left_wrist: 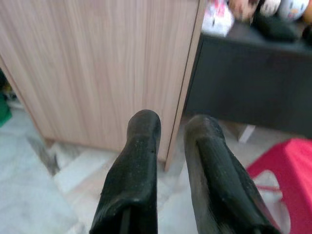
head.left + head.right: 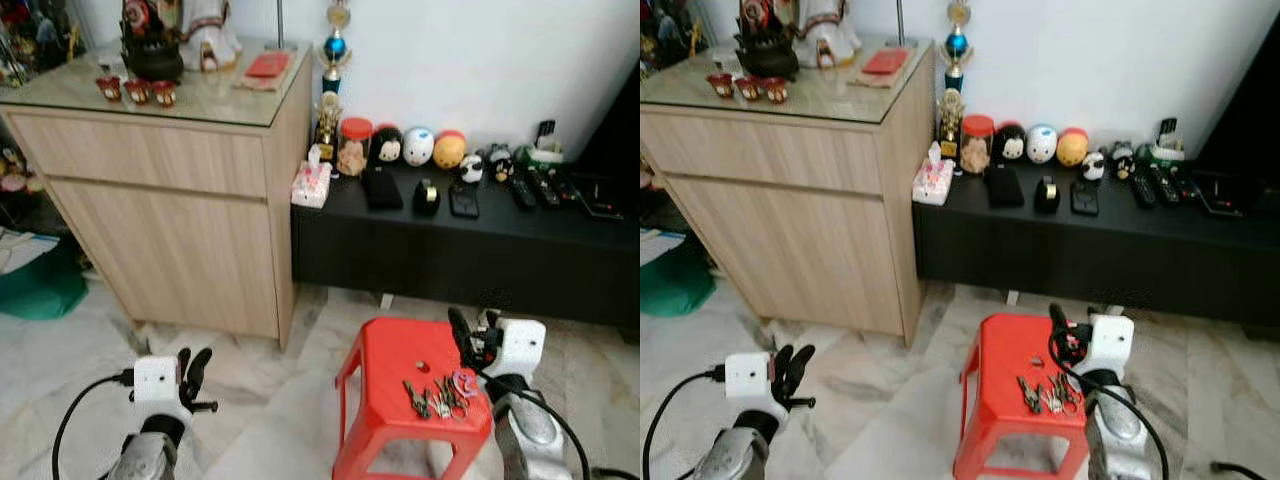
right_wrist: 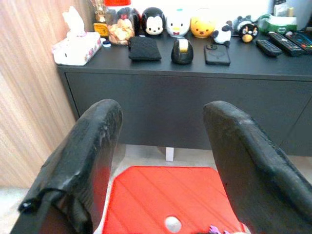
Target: Hang keys on a hook
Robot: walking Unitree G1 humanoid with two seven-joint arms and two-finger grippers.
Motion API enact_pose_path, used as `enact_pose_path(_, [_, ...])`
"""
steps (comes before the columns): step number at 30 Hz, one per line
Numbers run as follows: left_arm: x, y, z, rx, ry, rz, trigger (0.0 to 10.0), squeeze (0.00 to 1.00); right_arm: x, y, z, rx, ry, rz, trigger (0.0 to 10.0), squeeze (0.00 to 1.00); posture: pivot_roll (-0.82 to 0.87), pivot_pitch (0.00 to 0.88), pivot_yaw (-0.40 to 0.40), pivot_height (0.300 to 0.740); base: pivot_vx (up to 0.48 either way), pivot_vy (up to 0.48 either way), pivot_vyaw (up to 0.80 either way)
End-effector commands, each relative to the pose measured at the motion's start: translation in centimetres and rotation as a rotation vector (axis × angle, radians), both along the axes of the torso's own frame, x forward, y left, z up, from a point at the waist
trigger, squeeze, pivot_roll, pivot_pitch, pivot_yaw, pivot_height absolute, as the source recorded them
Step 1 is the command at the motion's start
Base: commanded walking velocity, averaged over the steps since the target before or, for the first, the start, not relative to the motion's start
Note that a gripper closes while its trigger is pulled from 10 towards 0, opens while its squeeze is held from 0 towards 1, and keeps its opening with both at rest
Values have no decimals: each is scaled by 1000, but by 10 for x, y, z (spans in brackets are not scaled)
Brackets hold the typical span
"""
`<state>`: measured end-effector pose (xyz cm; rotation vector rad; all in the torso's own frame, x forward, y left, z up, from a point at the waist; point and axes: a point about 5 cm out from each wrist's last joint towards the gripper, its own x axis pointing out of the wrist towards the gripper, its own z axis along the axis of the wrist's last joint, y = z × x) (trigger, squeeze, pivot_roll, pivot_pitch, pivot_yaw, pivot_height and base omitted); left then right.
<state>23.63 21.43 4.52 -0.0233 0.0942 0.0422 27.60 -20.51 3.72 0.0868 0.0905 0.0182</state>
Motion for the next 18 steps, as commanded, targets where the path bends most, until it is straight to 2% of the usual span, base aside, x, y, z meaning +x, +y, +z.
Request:
enact_pose_path(1, [6,-3,1,-5,-15,7,10000,0,6,2,8,10,-15,5,10000,0,-44,0,-70,740,0,0,0])
enact_pose_path(8, [28,-14,16,-4,-96,7,10000,0,15,-13,23,-32,-68,-82,10000,0,-64,0,-79,740,0,0,0])
enact_pose_path(14, [33,-15,21,-4,-116,6,10000,0,13,-16,23,-12,-67,-133,10000,0,-55,0,-51,740,0,0,0])
enact_pose_path(18, [28,-10,23,11,-127,4,10000,0,7,-11,16,4,-50,-142,10000,0,-39,0,-26,740,0,0,0])
